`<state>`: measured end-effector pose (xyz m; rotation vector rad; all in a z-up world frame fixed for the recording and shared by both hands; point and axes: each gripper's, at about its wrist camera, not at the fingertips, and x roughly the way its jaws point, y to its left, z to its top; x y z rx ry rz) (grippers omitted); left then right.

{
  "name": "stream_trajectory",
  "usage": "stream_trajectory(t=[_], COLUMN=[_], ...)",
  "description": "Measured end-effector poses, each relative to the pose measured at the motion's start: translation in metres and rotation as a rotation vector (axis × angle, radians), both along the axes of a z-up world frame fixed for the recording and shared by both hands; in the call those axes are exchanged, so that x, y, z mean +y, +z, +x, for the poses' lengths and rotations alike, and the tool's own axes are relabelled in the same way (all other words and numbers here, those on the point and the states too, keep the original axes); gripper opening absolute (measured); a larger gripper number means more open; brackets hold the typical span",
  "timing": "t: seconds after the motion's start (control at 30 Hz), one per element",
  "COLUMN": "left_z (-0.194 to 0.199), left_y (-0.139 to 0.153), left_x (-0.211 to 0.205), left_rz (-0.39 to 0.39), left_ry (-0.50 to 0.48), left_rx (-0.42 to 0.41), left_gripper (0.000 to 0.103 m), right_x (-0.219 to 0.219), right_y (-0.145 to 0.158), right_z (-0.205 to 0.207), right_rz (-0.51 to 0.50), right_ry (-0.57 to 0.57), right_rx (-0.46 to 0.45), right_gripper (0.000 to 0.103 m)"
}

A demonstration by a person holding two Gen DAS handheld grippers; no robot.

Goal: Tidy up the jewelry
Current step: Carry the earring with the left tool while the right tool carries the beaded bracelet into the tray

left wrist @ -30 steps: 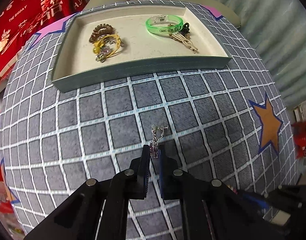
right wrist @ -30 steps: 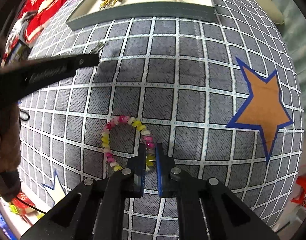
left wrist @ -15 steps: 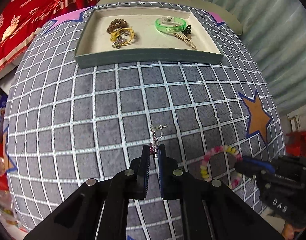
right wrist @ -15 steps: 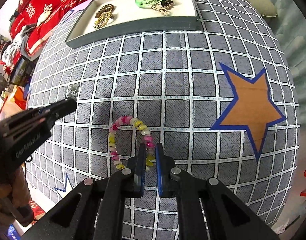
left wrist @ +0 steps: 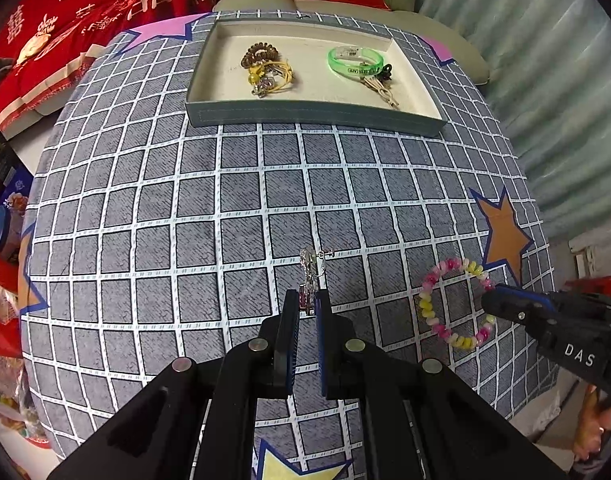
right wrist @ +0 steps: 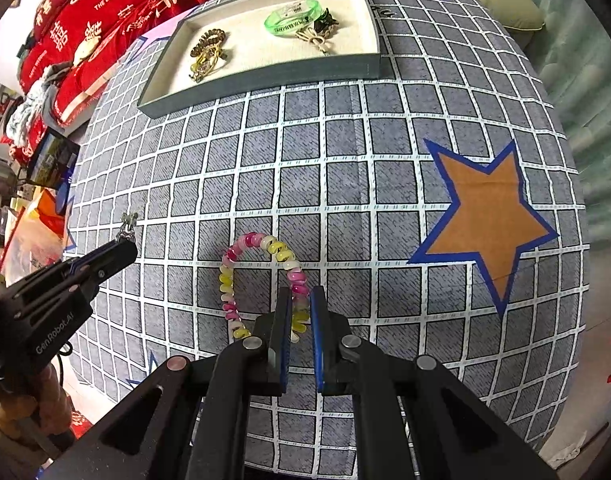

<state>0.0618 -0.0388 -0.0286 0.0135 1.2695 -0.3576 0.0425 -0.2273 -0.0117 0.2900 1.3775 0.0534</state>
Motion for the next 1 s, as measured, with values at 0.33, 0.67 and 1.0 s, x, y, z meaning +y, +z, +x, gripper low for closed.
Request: stream_trajectory(t=[0.33,0.67,1.0], left_z=[0.006,0.02,0.038], left_y=[0.016,0.028,0.035], left_x=[0.004,0.013,0.013], left_rz=[-0.033,-0.099,-0.097], left_ry=[0.017,0.062,0.078], left_rx=[-0.027,-0.018,-0.035], left_gripper=[0.018,0.018,0.018], right_x=[-0.007,-0.016,-0.02], right_y=[0.025,0.022,0.022], right_z=[0.012,0.024,0.043], right_rz=[0.001,0.018,0.036], right_ry=[-0.02,-0.039,-0.038], right_rx=[-0.027,-0.057,-0.068], right_gripper=[0.009,0.009,0.009])
